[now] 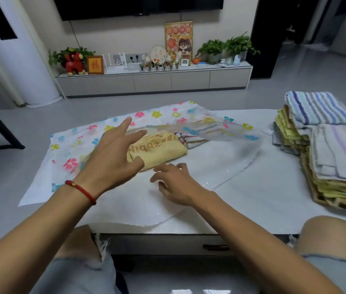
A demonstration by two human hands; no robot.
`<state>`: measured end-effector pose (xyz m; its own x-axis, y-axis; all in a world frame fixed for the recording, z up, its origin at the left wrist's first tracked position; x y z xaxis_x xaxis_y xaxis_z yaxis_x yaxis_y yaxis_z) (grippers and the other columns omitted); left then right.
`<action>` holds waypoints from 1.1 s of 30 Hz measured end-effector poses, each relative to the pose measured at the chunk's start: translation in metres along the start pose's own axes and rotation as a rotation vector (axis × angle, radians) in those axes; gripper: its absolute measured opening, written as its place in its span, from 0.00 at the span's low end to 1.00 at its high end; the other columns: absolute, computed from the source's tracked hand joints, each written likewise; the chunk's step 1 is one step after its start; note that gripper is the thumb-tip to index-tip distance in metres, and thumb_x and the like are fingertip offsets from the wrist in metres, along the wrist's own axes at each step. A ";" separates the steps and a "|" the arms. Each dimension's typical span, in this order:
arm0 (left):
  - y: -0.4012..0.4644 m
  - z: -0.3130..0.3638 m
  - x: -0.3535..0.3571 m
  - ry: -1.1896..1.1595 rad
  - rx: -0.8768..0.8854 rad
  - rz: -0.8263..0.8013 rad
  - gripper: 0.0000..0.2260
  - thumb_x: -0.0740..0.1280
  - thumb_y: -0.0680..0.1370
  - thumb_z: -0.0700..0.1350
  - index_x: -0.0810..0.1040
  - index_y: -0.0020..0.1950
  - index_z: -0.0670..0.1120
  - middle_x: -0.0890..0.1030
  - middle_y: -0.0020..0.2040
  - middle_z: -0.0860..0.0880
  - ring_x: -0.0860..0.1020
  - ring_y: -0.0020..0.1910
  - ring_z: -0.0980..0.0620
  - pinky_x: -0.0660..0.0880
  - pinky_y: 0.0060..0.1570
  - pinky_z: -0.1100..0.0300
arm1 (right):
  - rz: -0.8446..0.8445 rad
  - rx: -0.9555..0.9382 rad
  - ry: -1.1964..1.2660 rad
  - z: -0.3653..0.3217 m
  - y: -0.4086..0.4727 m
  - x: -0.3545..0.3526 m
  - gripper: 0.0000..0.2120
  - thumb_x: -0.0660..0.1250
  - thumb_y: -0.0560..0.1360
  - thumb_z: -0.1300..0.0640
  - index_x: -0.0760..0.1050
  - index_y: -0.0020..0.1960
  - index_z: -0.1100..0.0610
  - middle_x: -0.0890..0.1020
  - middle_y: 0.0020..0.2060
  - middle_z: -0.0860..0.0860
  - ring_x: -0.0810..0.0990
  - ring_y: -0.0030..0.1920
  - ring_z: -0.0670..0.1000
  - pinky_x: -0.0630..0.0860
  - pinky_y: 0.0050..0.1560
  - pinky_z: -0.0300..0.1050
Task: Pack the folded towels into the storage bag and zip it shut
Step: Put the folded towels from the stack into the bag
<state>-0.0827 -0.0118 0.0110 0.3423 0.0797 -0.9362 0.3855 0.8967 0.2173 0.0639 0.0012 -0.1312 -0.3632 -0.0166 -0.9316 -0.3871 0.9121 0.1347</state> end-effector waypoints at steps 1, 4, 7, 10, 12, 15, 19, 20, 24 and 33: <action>0.009 0.008 0.006 0.079 0.017 -0.003 0.30 0.68 0.72 0.49 0.67 0.74 0.58 0.56 0.81 0.48 0.58 0.77 0.41 0.61 0.73 0.40 | -0.016 0.042 -0.004 0.017 -0.021 -0.013 0.15 0.61 0.80 0.57 0.81 0.63 0.48 0.77 0.70 0.49 0.74 0.68 0.52 0.62 0.64 0.54; 0.035 0.035 0.028 0.278 0.083 -0.023 0.27 0.68 0.74 0.56 0.69 0.72 0.61 0.54 0.81 0.48 0.53 0.78 0.38 0.63 0.70 0.34 | 0.012 0.219 -0.004 0.071 -0.082 -0.062 0.13 0.62 0.80 0.57 0.83 0.59 0.49 0.83 0.61 0.47 0.81 0.58 0.51 0.72 0.61 0.51; 0.056 0.064 0.056 0.413 0.200 -0.077 0.26 0.67 0.73 0.61 0.71 0.71 0.62 0.54 0.81 0.48 0.51 0.78 0.36 0.59 0.70 0.31 | 0.230 0.477 0.020 0.123 -0.137 -0.122 0.13 0.64 0.77 0.57 0.84 0.57 0.50 0.86 0.54 0.48 0.83 0.52 0.52 0.78 0.56 0.50; 0.071 0.085 0.084 0.494 0.272 -0.127 0.25 0.65 0.73 0.61 0.71 0.70 0.64 0.54 0.81 0.47 0.51 0.77 0.35 0.58 0.69 0.31 | 0.542 0.725 -0.115 0.171 -0.189 -0.178 0.13 0.65 0.76 0.58 0.85 0.56 0.54 0.87 0.53 0.54 0.82 0.55 0.59 0.78 0.57 0.54; 0.079 0.096 0.101 0.564 0.308 -0.151 0.25 0.64 0.73 0.63 0.70 0.70 0.63 0.54 0.81 0.46 0.52 0.77 0.34 0.59 0.69 0.30 | 0.653 0.902 -0.291 0.203 -0.224 -0.207 0.14 0.64 0.76 0.58 0.85 0.57 0.54 0.85 0.56 0.58 0.78 0.59 0.64 0.75 0.60 0.59; 0.093 0.108 0.117 0.616 0.333 -0.185 0.28 0.64 0.73 0.63 0.67 0.73 0.62 0.56 0.80 0.46 0.54 0.77 0.34 0.59 0.69 0.30 | 0.474 1.275 -0.359 0.258 -0.267 -0.229 0.21 0.61 0.79 0.57 0.75 0.70 0.49 0.72 0.69 0.63 0.68 0.69 0.66 0.62 0.69 0.60; 0.105 0.109 0.121 0.611 0.314 -0.197 0.27 0.63 0.74 0.62 0.66 0.74 0.62 0.59 0.79 0.48 0.55 0.76 0.35 0.60 0.68 0.31 | 0.144 1.478 -0.185 0.298 -0.291 -0.228 0.23 0.53 0.80 0.59 0.67 0.73 0.47 0.71 0.70 0.63 0.68 0.69 0.66 0.59 0.72 0.63; 0.107 0.108 0.120 0.593 0.306 -0.193 0.27 0.63 0.75 0.62 0.66 0.74 0.62 0.59 0.79 0.49 0.54 0.76 0.35 0.60 0.69 0.31 | 0.147 1.470 -0.200 0.301 -0.292 -0.228 0.22 0.54 0.81 0.59 0.68 0.72 0.46 0.72 0.69 0.62 0.69 0.69 0.66 0.60 0.71 0.64; 0.113 0.102 0.108 0.544 0.276 -0.119 0.32 0.64 0.75 0.63 0.61 0.77 0.59 0.57 0.80 0.53 0.52 0.77 0.35 0.60 0.68 0.31 | 0.360 1.348 -0.299 0.303 -0.294 -0.239 0.16 0.61 0.79 0.59 0.76 0.62 0.45 0.78 0.62 0.61 0.73 0.64 0.64 0.66 0.67 0.62; 0.137 0.106 0.056 0.481 0.275 0.035 0.32 0.67 0.73 0.61 0.66 0.76 0.54 0.64 0.77 0.56 0.55 0.76 0.34 0.68 0.61 0.30 | 0.351 1.068 0.920 0.277 -0.294 -0.263 0.17 0.73 0.74 0.68 0.84 0.56 0.50 0.81 0.61 0.58 0.84 0.52 0.59 0.84 0.39 0.47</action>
<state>0.0799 0.0696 0.0175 -0.0466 0.3549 -0.9338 0.6125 0.7486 0.2539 0.5077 -0.1497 -0.0194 -0.8680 0.3904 -0.3069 0.4886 0.7818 -0.3874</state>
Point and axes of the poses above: each hand's wrist, its own y-axis towards the middle knuckle, its own x-axis out of the palm, z = x × y, the point moved 5 cm from there along y, towards the middle knuckle
